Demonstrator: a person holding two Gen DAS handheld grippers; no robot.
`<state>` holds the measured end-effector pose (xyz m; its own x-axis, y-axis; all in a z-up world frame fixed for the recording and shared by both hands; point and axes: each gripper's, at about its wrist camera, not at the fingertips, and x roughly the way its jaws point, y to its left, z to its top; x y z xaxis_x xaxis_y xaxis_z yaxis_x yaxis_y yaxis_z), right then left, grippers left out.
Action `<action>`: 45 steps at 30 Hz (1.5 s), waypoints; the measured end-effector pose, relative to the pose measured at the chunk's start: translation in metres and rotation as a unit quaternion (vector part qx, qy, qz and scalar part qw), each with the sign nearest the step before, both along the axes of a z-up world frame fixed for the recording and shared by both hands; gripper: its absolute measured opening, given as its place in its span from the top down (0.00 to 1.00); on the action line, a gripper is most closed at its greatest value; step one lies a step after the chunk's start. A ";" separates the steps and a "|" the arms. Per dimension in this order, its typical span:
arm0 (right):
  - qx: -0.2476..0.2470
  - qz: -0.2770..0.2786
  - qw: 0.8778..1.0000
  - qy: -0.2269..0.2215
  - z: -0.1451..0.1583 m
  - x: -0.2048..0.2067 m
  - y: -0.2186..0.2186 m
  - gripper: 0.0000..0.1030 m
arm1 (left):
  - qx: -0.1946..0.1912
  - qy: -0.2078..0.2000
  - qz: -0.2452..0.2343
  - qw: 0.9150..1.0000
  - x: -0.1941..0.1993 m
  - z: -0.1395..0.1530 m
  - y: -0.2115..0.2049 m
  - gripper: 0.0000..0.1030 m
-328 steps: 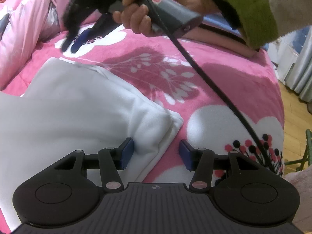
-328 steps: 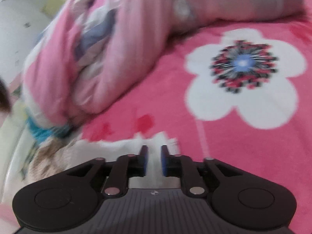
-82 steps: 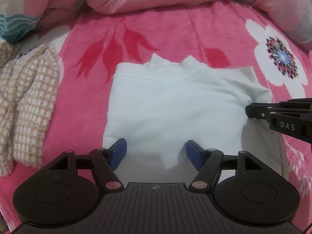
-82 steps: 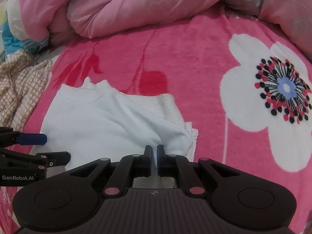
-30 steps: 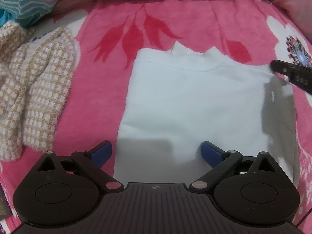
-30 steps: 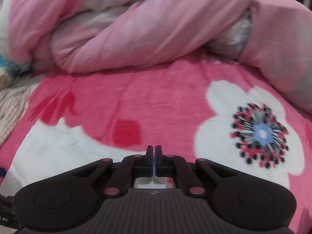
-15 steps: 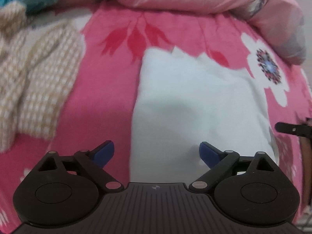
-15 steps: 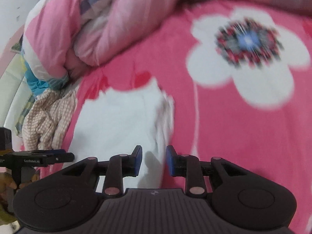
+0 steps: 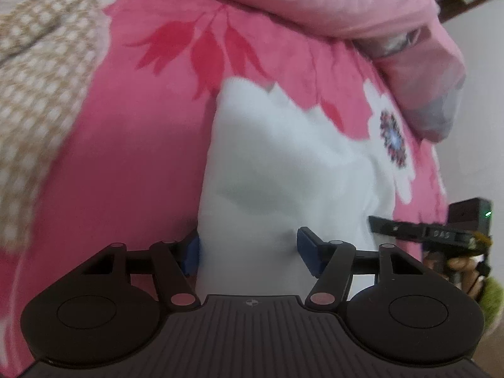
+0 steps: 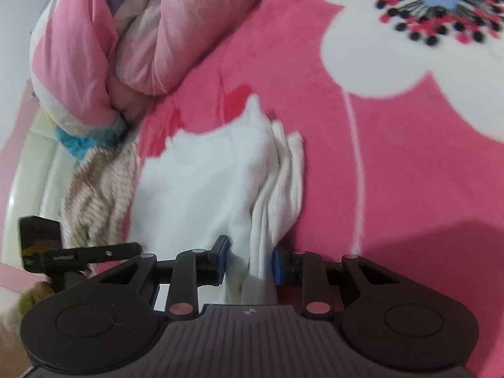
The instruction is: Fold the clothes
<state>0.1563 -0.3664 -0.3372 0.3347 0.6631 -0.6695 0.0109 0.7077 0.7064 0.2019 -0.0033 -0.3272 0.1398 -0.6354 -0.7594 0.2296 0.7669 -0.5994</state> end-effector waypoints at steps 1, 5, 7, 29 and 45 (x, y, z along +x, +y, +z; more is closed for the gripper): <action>0.012 -0.002 1.000 0.003 -0.002 0.003 -0.001 0.69 | -0.008 0.006 0.003 1.000 0.003 -0.001 0.001 0.39; 0.054 -0.016 0.998 0.016 -0.005 -0.003 -0.016 0.67 | -0.038 0.028 0.016 0.999 0.010 -0.005 0.008 0.41; 0.072 -0.028 0.997 0.020 -0.005 -0.010 -0.027 0.66 | -0.048 0.036 0.018 0.998 0.013 -0.007 0.011 0.42; 0.054 -0.009 0.997 -0.045 0.000 0.026 0.005 0.76 | -0.025 -0.016 0.054 0.998 0.018 0.002 -0.008 0.78; -0.056 0.043 0.978 -0.198 0.139 -0.054 0.034 0.77 | 0.017 -0.150 0.086 0.985 -0.095 0.142 -0.012 0.86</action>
